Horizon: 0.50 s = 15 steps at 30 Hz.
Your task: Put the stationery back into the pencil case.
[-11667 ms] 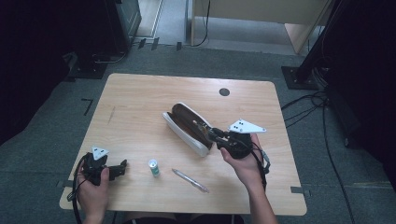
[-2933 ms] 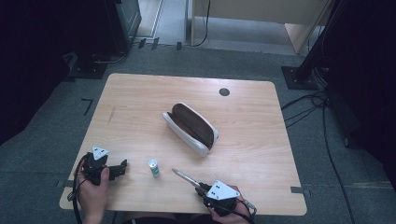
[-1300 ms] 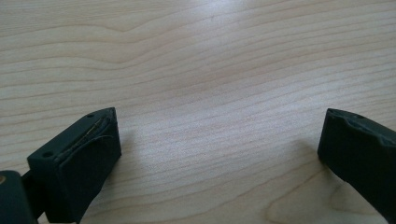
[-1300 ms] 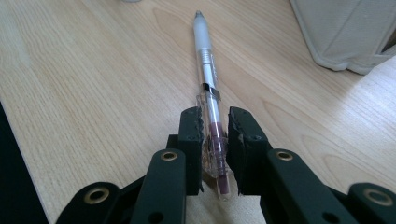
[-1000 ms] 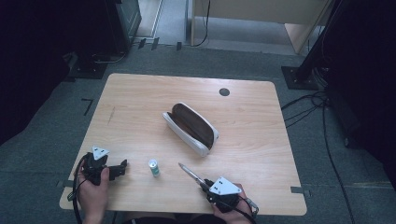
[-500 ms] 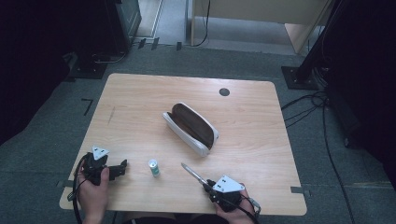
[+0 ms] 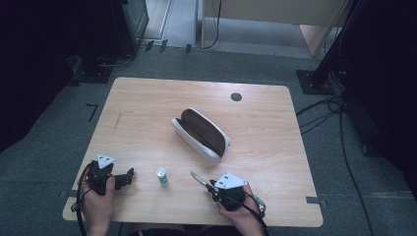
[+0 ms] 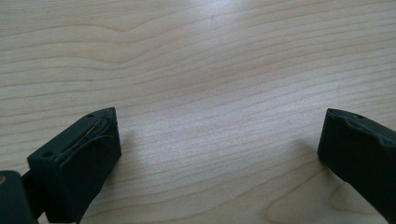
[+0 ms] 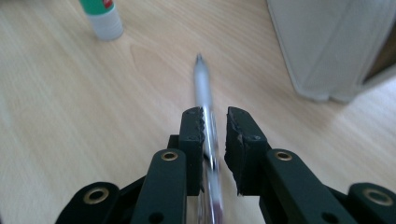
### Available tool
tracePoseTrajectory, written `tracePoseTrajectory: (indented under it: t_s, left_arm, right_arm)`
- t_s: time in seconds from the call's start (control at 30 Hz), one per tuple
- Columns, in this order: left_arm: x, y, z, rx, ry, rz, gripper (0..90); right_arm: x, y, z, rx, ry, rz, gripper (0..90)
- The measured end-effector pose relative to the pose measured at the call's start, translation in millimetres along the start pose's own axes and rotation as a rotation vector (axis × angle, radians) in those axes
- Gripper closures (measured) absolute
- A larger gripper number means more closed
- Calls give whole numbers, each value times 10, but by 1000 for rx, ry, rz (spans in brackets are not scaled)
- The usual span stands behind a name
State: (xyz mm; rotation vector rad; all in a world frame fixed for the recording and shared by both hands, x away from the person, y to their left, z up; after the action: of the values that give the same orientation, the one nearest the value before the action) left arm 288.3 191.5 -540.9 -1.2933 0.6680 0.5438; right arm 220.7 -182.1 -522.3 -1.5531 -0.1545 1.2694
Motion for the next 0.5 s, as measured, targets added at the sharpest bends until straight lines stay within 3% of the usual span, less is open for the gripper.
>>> tracePoseTrajectory:
  t_s: [0.3,0.5]
  left_arm:
    - [0,0,0,1,0,0,0]
    - [0,0,0,0,0,0,0]
  right_arm:
    - [308,-342,5,-40,-32,56,766]
    - [487,-421,2,-58,-24,105,768]
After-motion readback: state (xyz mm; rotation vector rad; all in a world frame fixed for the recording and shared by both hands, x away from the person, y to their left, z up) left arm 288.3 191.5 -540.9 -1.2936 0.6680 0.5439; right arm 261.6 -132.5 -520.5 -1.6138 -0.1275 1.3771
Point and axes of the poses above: each handheld gripper's, and its own axes: x roughly forward along the jaws, y roughly out of its underside, z roughly to its left, the point moved 3 cm from there along x, roughly forward along the jaws, and after that the axes turned 10 degrees about -y, right-handed, at the moved point
